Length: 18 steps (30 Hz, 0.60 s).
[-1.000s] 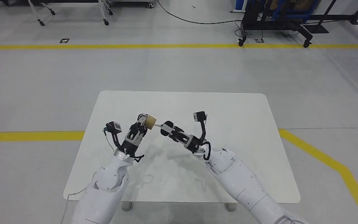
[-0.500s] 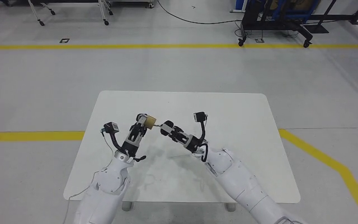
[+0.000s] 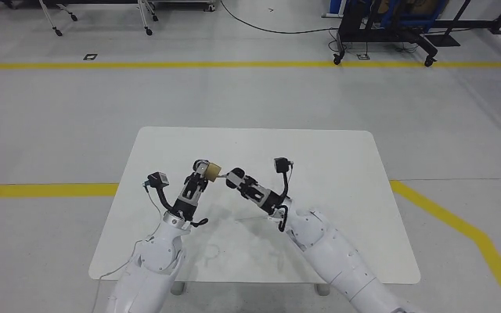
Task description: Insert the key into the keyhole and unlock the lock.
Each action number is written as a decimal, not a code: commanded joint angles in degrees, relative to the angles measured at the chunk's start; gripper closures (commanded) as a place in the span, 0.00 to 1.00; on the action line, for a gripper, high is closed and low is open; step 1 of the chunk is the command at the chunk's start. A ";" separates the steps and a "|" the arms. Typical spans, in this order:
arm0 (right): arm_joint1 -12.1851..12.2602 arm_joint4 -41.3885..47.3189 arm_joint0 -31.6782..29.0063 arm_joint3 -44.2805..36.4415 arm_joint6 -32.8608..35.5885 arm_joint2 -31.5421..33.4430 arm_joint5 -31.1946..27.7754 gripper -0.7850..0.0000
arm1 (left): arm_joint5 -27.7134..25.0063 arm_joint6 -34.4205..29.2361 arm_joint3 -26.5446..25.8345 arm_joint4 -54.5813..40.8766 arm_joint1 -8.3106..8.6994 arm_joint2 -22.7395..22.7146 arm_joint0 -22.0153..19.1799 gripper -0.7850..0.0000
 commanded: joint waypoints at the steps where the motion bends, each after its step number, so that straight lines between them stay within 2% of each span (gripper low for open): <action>1: -0.12 -1.02 -0.13 -0.22 -0.57 -0.33 0.43 1.00 | 0.15 -0.30 0.00 -0.39 -0.06 -0.01 0.01 1.00; 9: -0.44 -3.55 -0.24 -0.43 -2.31 -0.86 1.12 1.00 | 0.72 -1.37 -0.01 -2.57 -0.26 -0.39 -0.02 1.00; 18: -0.69 -3.93 0.04 0.27 -0.81 -1.67 0.96 1.00 | 1.61 -2.90 0.10 -4.44 -0.45 -0.76 -0.07 1.00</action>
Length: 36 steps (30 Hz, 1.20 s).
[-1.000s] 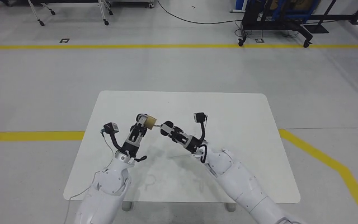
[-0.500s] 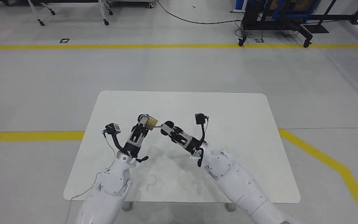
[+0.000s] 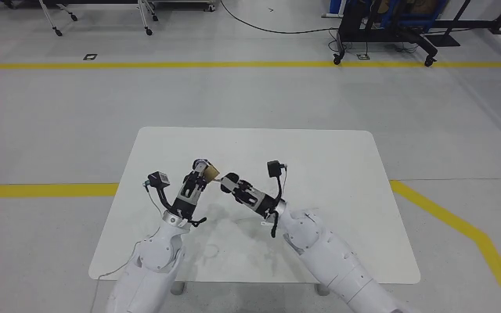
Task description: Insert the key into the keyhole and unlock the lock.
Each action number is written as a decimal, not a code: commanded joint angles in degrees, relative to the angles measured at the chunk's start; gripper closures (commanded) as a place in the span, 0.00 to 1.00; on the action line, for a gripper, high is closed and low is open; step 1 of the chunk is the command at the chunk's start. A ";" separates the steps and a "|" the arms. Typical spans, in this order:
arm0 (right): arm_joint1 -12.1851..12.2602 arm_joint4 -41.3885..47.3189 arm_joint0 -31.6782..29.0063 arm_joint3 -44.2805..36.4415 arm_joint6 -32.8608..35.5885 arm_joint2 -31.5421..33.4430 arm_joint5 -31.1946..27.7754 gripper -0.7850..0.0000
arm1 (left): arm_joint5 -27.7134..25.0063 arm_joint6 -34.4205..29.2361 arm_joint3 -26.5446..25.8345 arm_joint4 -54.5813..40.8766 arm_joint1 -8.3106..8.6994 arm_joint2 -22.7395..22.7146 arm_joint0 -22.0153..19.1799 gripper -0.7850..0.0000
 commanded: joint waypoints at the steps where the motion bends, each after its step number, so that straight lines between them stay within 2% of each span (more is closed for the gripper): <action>1: -0.07 0.14 0.13 0.26 0.44 -0.20 -0.05 1.00 | 0.18 -0.19 0.07 -0.21 -0.05 -0.06 -0.05 1.00; 6: -0.21 0.95 0.45 0.75 0.86 -0.30 -0.43 1.00 | 1.40 -1.08 0.38 -0.90 -0.15 -0.15 -0.25 1.00; 9: -0.07 1.61 0.33 0.86 0.13 0.76 -1.42 1.00 | 4.81 -2.74 0.62 -2.14 -0.08 -0.48 -0.59 1.00; 14: 0.76 2.46 -1.57 0.04 -0.96 4.05 -3.57 1.00 | 17.47 -9.41 0.15 -10.11 0.32 -2.55 -1.98 1.00; 17: 1.50 2.33 -3.68 -1.75 -1.62 6.66 -4.59 1.00 | 28.81 -16.58 0.55 -18.08 0.57 -3.51 -3.61 1.00; 19: 2.05 2.80 -5.53 -3.69 -1.45 8.42 -5.05 1.00 | 34.95 -20.37 1.02 -19.66 0.89 -4.10 -4.83 1.00; 21: 2.40 5.21 -6.98 -5.31 -0.37 9.39 -5.72 1.00 | 34.95 -20.37 1.02 -19.66 0.89 -4.10 -4.83 1.00; 28: 2.40 5.21 -6.98 -5.31 -0.37 9.39 -5.72 1.00 | 34.56 -19.94 0.79 -19.50 0.86 -4.05 -4.87 1.00; 30: 2.40 5.21 -6.98 -5.31 -0.37 9.39 -5.72 1.00 | 36.04 -20.89 1.02 -24.87 0.41 -3.04 -4.89 1.00; 33: 2.35 1.68 -7.43 -7.46 -2.58 9.58 -1.55 1.00 | 36.77 -19.55 1.47 -26.86 -0.06 -1.59 -6.27 1.00; 36: 2.16 -3.41 -8.96 -10.17 -6.60 9.29 5.80 1.00 | 39.05 -18.66 2.93 -29.32 -0.49 -0.24 -7.60 1.00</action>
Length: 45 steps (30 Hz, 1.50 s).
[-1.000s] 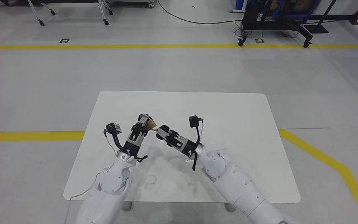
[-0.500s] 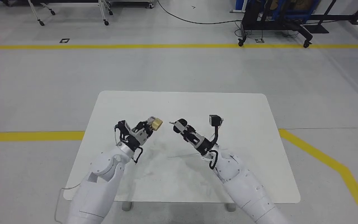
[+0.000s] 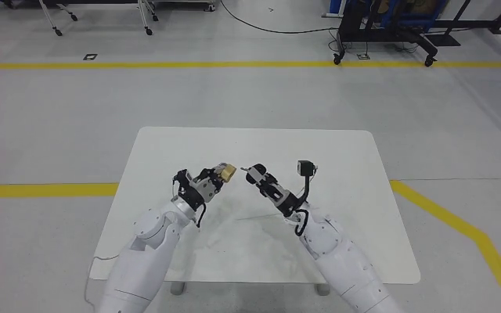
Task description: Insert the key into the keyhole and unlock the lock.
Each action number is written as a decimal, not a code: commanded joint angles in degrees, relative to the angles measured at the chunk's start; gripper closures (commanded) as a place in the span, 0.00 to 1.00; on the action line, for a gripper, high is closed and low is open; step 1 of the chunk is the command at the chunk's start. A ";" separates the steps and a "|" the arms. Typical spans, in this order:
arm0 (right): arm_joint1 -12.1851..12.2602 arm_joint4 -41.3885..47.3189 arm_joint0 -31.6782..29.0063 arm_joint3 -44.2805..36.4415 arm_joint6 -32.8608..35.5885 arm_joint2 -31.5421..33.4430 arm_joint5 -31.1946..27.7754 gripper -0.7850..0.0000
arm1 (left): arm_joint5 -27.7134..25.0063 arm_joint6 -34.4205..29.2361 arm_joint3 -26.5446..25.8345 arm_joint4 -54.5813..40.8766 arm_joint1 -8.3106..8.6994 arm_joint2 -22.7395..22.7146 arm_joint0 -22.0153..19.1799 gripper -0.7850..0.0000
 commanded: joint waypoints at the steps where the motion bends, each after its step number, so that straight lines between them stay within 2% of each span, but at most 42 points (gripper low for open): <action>1: -0.16 -3.64 -1.31 -1.86 -3.23 -0.27 6.56 1.00 | 1.49 0.70 1.34 -1.89 -0.27 0.68 -0.94 1.00; 3: -0.35 -7.97 -3.38 -4.98 -7.26 -0.89 13.84 1.00 | 1.98 1.47 2.81 -2.66 -0.50 1.21 -2.05 1.00; 6: -0.52 -10.98 -7.05 -9.89 -10.65 -1.78 21.58 1.00 | 2.53 1.13 4.99 -4.26 -0.85 2.14 -3.23 1.00; 9: -0.49 -11.18 -9.46 -13.78 -10.28 -2.06 25.48 1.00 | 2.61 0.75 6.13 -4.52 -1.01 2.68 -3.87 1.00; 13: -0.17 -9.16 -11.93 -17.87 -6.85 -1.20 27.92 1.00 | 2.20 0.52 7.02 -3.96 -0.99 2.49 -4.21 1.00; 16: -0.17 -9.16 -11.93 -17.87 -6.85 -1.20 27.92 1.00 | 0.17 -0.31 6.32 -2.28 -0.77 1.75 -4.09 1.00; 23: -0.17 -9.16 -11.93 -17.87 -6.85 -1.20 27.92 1.00 | 0.17 -0.31 6.32 -2.28 -0.77 1.75 -4.09 1.00; 26: -0.42 -4.85 -12.84 -18.82 -5.86 -2.13 27.98 1.00 | 0.16 1.04 5.49 -1.91 -0.89 2.30 -3.46 1.00; 35: -1.04 -2.05 -14.29 -23.54 -6.74 -3.32 41.24 1.00 | -0.24 3.90 4.52 1.59 -0.95 2.83 -3.41 1.00; 39: -1.38 0.03 -14.18 -24.52 -6.70 -3.88 44.93 1.00 | -0.68 4.37 4.56 2.48 -1.05 3.32 -3.38 1.00; 45: -1.90 1.58 -12.56 -23.32 -7.47 -4.58 47.01 1.00 | -1.01 4.33 4.78 3.37 -1.16 3.84 -3.33 1.00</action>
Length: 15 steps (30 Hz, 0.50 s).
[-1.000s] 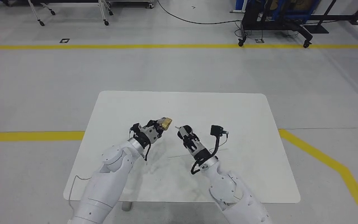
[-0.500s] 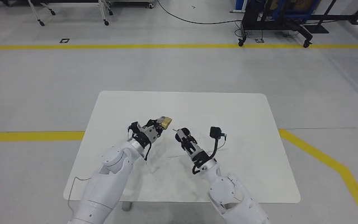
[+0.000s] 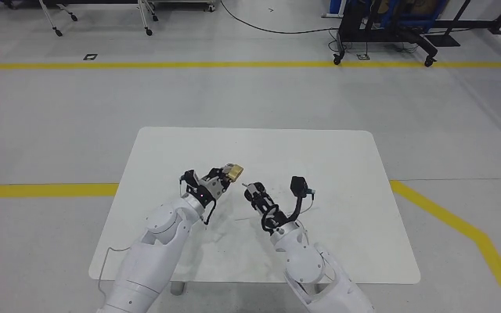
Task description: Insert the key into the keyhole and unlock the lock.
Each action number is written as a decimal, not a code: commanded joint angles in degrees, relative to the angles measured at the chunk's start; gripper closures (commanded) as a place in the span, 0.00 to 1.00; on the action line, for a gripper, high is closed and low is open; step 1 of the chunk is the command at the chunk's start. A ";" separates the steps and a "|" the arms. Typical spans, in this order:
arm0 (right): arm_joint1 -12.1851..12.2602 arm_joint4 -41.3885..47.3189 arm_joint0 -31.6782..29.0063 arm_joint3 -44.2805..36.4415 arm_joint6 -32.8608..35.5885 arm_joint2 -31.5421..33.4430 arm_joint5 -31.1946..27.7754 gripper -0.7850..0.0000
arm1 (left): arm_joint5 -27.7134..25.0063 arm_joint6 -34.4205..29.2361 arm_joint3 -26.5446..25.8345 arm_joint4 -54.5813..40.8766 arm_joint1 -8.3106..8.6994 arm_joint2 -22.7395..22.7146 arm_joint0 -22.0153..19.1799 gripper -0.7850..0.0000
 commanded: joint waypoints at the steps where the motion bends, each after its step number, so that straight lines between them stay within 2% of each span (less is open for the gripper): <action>1: -0.14 0.07 0.64 0.56 -0.40 -0.08 0.37 1.00 | -0.14 0.05 0.01 0.20 -0.03 0.08 0.01 1.00; 15: -1.06 0.04 2.25 2.27 -3.31 -1.45 3.00 1.00 | 0.21 -0.95 0.44 1.61 -0.20 0.93 -0.07 1.00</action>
